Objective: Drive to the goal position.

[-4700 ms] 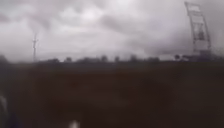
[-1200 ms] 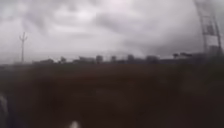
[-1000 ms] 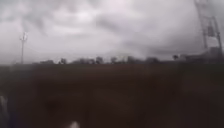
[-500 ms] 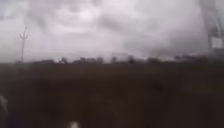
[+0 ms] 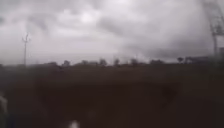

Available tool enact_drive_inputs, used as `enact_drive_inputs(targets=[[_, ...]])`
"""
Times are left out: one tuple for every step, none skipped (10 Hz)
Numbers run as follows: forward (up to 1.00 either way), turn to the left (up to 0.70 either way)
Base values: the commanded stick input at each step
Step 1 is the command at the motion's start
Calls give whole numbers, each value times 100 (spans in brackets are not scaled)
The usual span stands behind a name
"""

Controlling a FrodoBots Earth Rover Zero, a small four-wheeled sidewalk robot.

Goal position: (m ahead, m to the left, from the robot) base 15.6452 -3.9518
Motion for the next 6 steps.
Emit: enact_drive_inputs(targets=[[70, 0], [70, 0], [70, 0], [70, 0], [70, 0], [70, -33]])
